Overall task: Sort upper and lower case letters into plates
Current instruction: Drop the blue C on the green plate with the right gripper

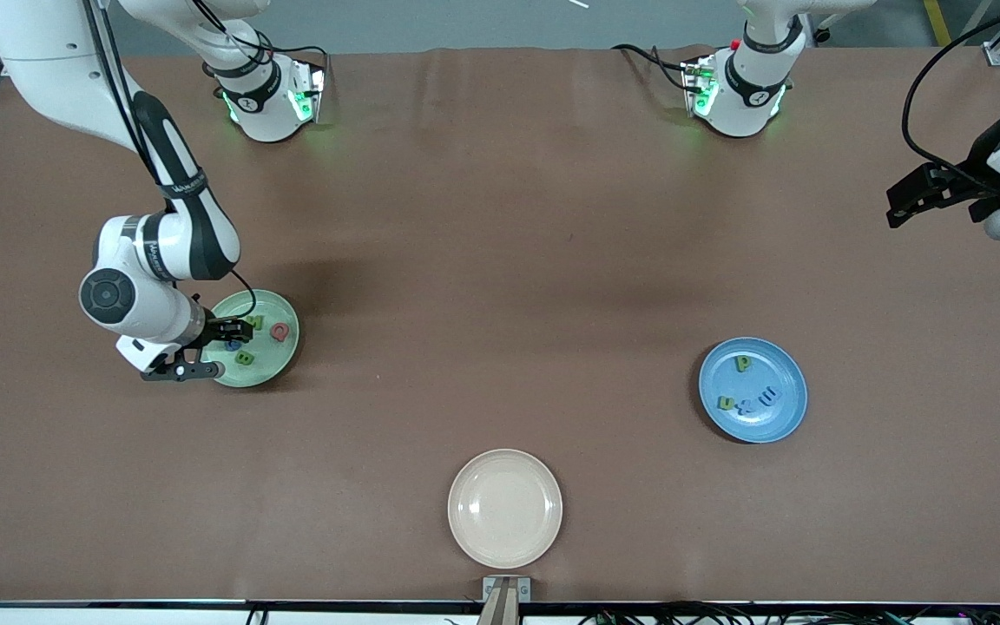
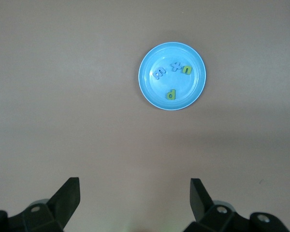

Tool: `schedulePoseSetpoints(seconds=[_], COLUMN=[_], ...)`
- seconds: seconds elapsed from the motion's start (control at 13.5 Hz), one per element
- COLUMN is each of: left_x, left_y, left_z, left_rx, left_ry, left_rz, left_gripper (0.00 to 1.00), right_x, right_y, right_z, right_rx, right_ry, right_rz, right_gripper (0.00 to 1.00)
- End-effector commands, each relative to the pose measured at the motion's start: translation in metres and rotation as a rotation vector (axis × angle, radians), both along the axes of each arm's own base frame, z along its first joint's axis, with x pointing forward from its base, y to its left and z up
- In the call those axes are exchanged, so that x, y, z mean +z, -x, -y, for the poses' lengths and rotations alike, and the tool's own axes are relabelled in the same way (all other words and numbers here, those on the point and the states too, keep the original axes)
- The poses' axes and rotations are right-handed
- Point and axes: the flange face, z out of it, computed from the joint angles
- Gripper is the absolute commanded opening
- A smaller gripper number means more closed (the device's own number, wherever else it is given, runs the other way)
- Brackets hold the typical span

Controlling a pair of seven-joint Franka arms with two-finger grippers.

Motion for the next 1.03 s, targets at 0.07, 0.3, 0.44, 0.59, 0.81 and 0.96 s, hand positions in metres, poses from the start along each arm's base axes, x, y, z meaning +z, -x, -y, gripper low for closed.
schedulePoseSetpoints(seconds=[0.07, 0.3, 0.44, 0.59, 0.81, 0.96], left_x=[0.005, 0.007, 0.008, 0.009, 0.01, 0.01], left_y=[0.005, 0.005, 0.004, 0.004, 0.002, 0.003], left_z=[-0.003, -0.005, -0.005, -0.006, -0.006, -0.006], left_rx=[-0.01, -0.019, -0.042, -0.041, -0.042, -0.042], left_ry=[0.003, 0.005, 0.006, 0.004, 0.004, 0.006], left_rz=[0.019, 0.029, 0.034, 0.039, 0.052, 0.054], left_gripper=[1.0, 1.0, 1.0, 1.0, 1.0, 1.0], right_x=[0.117, 0.204, 0.243, 0.249, 0.255, 0.272], right_y=[-0.02, -0.038, -0.046, -0.048, -0.049, -0.056], right_z=[0.005, 0.017, 0.018, 0.035, 0.047, 0.042], right_rx=[-0.026, -0.049, -0.052, -0.063, -0.07, -0.06], right_ry=[0.014, 0.025, 0.032, 0.013, -0.014, -0.009], right_rz=[-0.079, -0.114, -0.076, -0.063, -0.051, -0.013], right_gripper=[1.0, 1.0, 1.0, 1.0, 1.0, 1.0])
